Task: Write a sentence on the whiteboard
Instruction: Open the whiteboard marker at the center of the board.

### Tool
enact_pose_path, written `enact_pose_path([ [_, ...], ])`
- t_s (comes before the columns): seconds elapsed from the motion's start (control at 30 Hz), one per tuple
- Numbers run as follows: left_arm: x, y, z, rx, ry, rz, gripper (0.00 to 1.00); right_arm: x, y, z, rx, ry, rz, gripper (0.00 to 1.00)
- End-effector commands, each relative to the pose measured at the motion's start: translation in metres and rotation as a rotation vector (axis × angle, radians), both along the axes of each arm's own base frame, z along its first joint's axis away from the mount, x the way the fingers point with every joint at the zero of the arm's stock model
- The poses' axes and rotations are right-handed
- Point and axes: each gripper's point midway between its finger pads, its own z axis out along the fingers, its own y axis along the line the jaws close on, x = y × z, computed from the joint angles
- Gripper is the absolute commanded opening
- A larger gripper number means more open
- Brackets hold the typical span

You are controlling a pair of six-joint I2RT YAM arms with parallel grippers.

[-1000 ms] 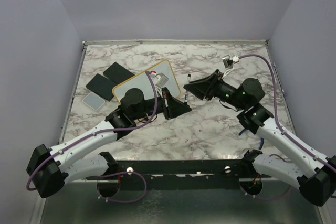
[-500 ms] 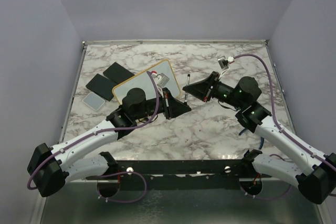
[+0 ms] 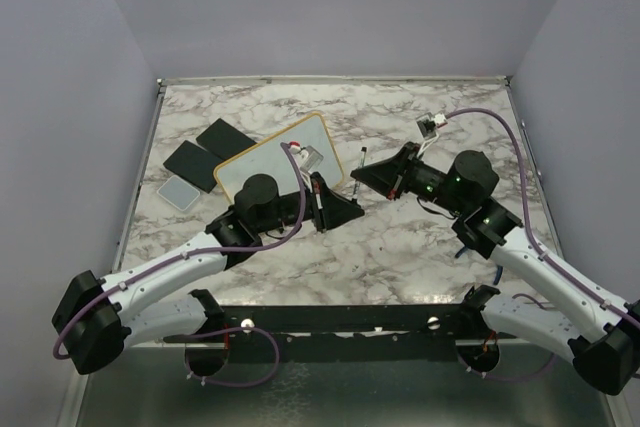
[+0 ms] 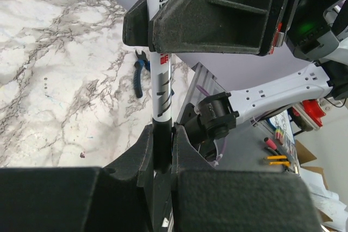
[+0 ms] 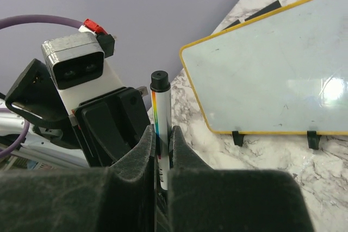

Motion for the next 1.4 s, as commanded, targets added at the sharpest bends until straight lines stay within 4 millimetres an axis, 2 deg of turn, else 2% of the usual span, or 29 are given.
enact_pose_path([
  [0.0, -0.015, 0.007, -0.049, 0.123, 0.050, -0.056, 0.00, 0.017, -0.017, 0.047, 0.087, -0.092, -0.136, 0.00],
  [0.3, -0.036, 0.010, -0.063, 0.144, 0.049, -0.142, 0.00, 0.021, -0.022, 0.054, 0.095, -0.104, -0.173, 0.00],
  [0.7, -0.057, 0.004, -0.091, 0.235, 0.062, -0.221, 0.00, 0.028, -0.028, 0.051, 0.080, -0.104, -0.226, 0.00],
  [1.03, -0.060, 0.005, -0.095, 0.240, 0.075, -0.221, 0.00, 0.029, -0.047, 0.052, 0.107, -0.120, -0.318, 0.00],
  [1.2, -0.063, 0.006, -0.096, 0.241, 0.070, -0.233, 0.00, 0.029, -0.047, 0.052, 0.093, -0.119, -0.316, 0.00],
  [1.37, -0.055, 0.011, -0.106, 0.293, 0.068, -0.181, 0.00, 0.032, -0.059, 0.053, 0.029, -0.131, -0.378, 0.00],
])
